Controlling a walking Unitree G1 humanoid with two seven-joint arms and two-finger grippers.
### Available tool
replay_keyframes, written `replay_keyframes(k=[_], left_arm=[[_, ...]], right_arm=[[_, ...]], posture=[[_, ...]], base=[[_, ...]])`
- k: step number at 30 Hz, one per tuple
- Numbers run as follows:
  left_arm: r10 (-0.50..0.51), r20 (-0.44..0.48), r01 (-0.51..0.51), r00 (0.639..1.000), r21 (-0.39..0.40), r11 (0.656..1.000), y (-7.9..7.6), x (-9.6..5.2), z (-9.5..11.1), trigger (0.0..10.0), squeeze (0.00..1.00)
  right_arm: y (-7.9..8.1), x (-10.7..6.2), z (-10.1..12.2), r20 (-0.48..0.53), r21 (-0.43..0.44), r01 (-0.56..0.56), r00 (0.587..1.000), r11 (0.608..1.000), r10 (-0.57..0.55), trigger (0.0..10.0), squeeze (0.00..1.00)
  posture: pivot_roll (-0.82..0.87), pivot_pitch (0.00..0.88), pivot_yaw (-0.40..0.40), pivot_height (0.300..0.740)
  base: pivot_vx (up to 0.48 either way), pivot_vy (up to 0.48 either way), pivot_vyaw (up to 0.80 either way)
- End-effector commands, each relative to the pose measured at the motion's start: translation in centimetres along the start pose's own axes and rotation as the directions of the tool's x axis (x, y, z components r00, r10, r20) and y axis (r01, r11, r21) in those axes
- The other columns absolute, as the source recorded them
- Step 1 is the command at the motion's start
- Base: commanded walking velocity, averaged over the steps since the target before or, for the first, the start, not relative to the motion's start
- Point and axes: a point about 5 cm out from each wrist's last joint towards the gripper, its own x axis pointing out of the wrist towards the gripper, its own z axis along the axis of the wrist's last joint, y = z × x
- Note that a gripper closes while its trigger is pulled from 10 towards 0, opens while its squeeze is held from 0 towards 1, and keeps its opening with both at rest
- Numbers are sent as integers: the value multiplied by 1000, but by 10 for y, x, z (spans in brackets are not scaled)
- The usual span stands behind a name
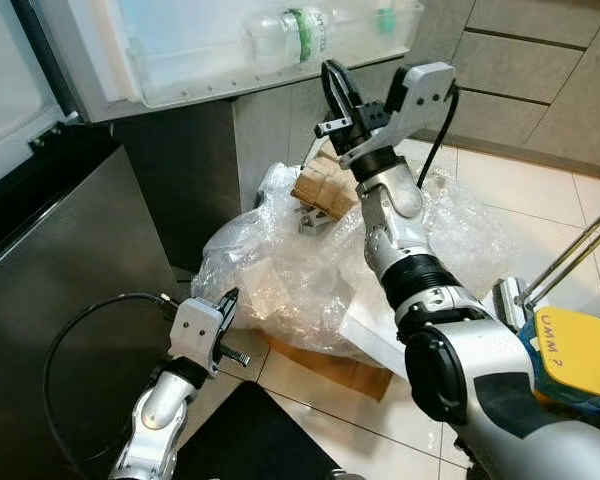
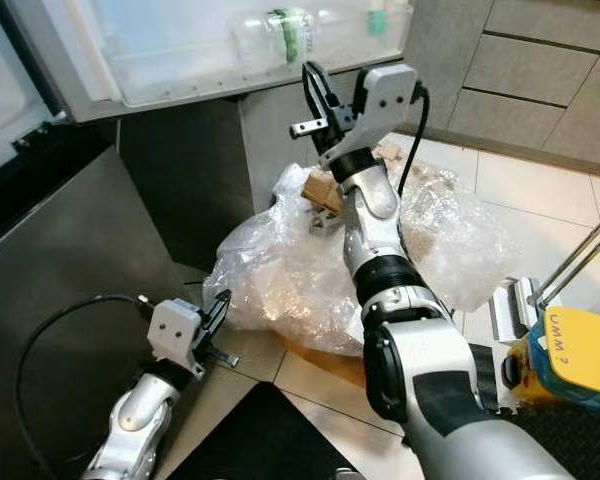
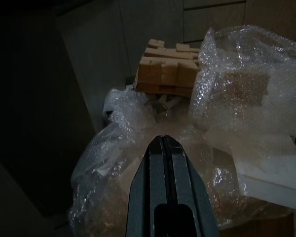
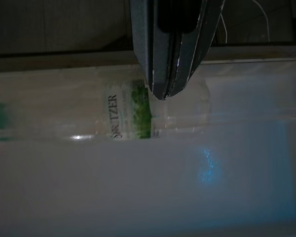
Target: Restocking fridge
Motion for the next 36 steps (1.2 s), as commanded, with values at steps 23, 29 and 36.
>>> replay_keyframes(k=[23, 29, 36], left_arm=[[41, -26, -40, 999, 63, 997, 15, -24, 5, 10000, 0], [56, -32, -54, 998, 69, 996, 17, -25, 4, 10000, 0], [46, -49, -44, 998, 49, 998, 10, -26, -1, 10000, 0]], right_arm=[[9, 39, -3, -344, -95, 64, 934, 993, -93, 10000, 0], [15, 18, -36, -596, -145, -89, 803, 985, -16, 10000, 0], [21, -9, -61, -596, -23, -83, 801, 996, 52, 10000, 0]], posture=[[55, 187, -96, 740], [40, 171, -104, 740], [9, 161, -83, 740]], base=[[0, 0, 0], [0, 0, 0], [0, 0, 0]])
